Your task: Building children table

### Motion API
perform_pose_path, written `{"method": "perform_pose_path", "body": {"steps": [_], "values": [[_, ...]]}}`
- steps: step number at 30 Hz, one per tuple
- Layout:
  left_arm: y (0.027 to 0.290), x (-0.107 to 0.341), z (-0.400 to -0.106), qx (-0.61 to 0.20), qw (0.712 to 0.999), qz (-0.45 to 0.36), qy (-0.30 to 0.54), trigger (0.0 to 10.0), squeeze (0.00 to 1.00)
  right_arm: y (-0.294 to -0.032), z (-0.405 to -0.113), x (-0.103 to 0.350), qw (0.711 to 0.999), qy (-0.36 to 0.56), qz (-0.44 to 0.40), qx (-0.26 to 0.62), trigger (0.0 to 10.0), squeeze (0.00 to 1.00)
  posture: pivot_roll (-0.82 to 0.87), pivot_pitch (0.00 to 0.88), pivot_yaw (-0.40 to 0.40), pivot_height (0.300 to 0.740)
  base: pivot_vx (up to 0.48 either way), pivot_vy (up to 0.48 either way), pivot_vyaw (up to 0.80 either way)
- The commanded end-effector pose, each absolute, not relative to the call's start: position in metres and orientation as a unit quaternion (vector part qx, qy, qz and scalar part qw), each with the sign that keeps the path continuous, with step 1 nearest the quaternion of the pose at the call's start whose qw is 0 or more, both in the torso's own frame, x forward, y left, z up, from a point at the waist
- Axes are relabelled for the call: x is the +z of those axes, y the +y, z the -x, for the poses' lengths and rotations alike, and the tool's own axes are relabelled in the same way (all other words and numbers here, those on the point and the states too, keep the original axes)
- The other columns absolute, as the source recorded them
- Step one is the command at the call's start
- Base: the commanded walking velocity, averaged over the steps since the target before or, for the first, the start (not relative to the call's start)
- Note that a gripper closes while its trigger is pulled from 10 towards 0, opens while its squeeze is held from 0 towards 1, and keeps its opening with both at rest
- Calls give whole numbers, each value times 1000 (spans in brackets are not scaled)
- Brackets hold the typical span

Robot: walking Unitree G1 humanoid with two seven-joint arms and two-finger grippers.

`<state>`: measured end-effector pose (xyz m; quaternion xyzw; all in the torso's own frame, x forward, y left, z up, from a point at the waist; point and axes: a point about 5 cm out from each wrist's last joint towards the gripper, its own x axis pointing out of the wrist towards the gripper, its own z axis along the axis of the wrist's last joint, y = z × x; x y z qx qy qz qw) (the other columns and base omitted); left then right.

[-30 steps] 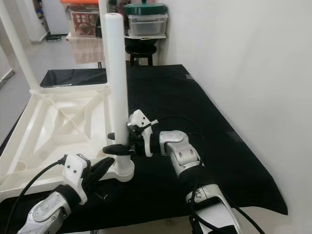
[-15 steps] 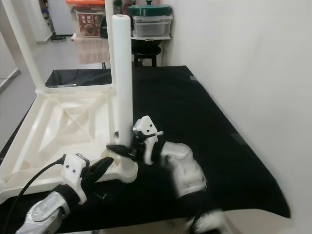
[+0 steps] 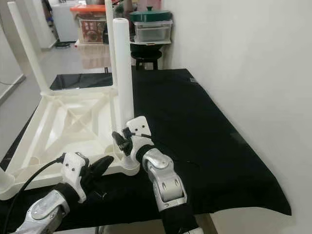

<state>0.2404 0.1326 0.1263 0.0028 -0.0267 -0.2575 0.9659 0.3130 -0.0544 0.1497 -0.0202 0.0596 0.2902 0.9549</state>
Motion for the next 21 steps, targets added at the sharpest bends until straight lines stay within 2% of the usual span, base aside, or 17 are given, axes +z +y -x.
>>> {"method": "perform_pose_path", "body": {"steps": [1,3,4,5,6,7,8,10,18,19,20,21], "values": [[132,124,-241,-256,966,-6,-20,10000,0,-55,-312,145,953,77,12,293,10000,1000,13,0,-30,740,0,0,0],[130,123,-241,-259,966,-5,-19,10000,0,-52,-313,156,917,50,-4,396,10000,1000,22,0,-36,740,0,0,0],[130,123,-241,-259,966,-5,-19,10000,0,-52,-313,156,917,50,-4,396,10000,1000,22,0,-36,740,0,0,0],[130,122,-241,-260,965,-5,-18,10000,0,-54,-313,160,898,38,2,438,10000,1000,22,0,-36,740,0,0,0],[130,122,-240,-260,965,-5,-19,10000,0,-60,-316,164,874,29,21,484,10000,463,25,0,-45,740,0,0,0],[130,122,-240,-260,965,-5,-19,10000,0,-60,-316,164,874,29,21,484,10000,463,25,0,-45,740,0,0,0],[129,122,-240,-260,966,-5,-19,10000,0,-67,-318,166,853,29,38,520,10000,0,27,0,-49,740,0,0,0],[129,121,-240,-259,966,-4,-19,10000,0,-77,-323,169,826,34,55,560,10000,0,30,0,-51,740,0,0,0],[129,120,-240,-258,966,-5,-17,10000,0,-95,-335,172,804,51,49,590,10000,0,48,0,-56,740,0,0,0],[129,120,-239,-259,966,-5,-17,10000,0,-98,-338,173,799,55,43,597,2275,0,49,0,-57,740,0,0,0],[129,120,-239,-259,966,-5,-17,10000,0,-98,-338,173,799,55,43,597,2275,0,49,0,-57,740,0,0,0],[129,120,-239,-259,966,-6,-17,10000,0,-102,-340,173,793,57,34,605,0,0,49,0,-57,740,0,0,0]]}}
